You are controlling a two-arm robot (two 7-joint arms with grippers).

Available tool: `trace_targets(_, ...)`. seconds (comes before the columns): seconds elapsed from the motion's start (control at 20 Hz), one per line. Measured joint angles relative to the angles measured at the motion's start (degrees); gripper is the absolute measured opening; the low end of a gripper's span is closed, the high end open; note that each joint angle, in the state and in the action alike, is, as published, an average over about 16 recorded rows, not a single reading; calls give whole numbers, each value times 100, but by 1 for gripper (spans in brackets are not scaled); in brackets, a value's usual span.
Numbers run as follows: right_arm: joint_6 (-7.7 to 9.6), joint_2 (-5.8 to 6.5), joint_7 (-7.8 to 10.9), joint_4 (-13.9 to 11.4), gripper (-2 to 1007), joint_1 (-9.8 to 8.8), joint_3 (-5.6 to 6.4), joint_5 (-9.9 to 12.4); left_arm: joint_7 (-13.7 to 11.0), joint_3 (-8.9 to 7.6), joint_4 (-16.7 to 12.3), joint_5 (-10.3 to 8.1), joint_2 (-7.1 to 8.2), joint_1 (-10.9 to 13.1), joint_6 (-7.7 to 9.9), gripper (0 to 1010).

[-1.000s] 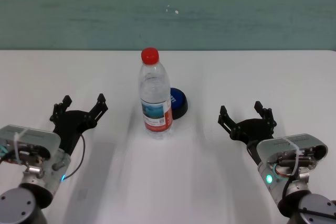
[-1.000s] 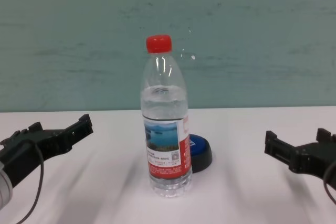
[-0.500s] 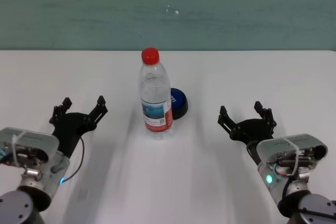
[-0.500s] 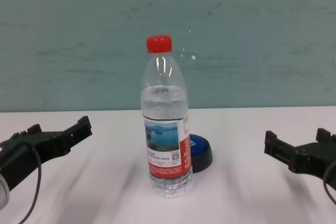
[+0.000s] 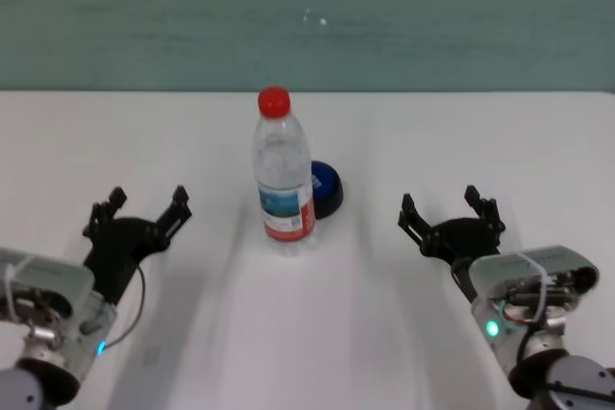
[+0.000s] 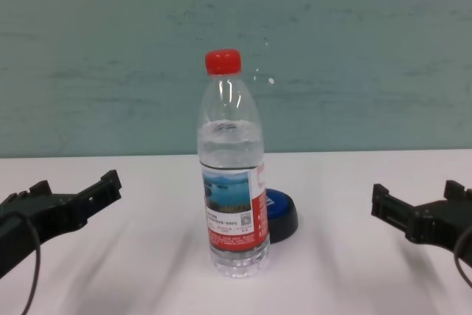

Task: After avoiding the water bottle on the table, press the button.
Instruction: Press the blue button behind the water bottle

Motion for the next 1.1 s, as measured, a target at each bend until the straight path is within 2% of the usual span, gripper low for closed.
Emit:
trace_targets(0.55,0,0,0,0,1004,0,0,0,-284,-213,-244,-1,53,298,-82,1010)
trace_targets(1.1,0,0,0,0,1004,0,0,0,-478,-307,-511,-104,156,555,-198,1010)
